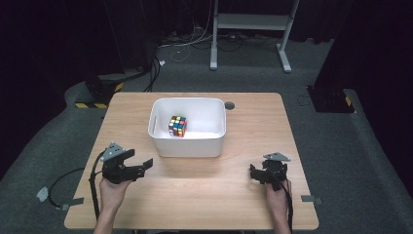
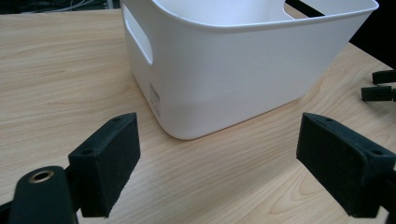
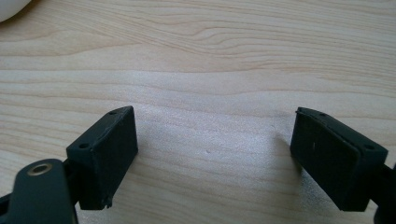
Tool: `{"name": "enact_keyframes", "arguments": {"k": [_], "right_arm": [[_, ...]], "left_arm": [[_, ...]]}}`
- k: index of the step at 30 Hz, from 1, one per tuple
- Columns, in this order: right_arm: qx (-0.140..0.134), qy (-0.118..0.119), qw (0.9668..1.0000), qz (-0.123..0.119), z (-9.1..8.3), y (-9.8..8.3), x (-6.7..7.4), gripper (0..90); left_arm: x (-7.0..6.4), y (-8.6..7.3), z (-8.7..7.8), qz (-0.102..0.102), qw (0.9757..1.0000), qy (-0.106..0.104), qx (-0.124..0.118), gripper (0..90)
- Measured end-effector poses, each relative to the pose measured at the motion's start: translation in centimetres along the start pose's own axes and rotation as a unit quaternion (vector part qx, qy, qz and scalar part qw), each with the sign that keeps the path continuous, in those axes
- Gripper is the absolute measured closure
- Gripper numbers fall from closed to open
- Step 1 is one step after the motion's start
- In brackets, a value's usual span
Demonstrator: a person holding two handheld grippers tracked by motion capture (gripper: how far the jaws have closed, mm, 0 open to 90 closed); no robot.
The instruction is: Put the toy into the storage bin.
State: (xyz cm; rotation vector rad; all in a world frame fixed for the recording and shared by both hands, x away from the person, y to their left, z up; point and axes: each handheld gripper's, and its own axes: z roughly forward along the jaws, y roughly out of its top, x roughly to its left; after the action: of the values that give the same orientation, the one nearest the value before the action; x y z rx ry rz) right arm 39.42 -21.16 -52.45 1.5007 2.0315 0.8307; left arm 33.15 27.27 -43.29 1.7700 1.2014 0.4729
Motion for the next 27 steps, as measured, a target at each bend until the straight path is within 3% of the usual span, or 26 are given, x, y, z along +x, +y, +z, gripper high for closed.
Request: {"name": "enact_keyframes", "arguments": {"k": [27], "right_arm": [[0.000, 0.001, 1.0000, -0.001, 0.0, 0.0, 0.0, 14.5]], "left_arm": [[-0.4, -1.3, 1.2, 0.009, 0.9997, 0.016, 0.018, 13.9]]}}
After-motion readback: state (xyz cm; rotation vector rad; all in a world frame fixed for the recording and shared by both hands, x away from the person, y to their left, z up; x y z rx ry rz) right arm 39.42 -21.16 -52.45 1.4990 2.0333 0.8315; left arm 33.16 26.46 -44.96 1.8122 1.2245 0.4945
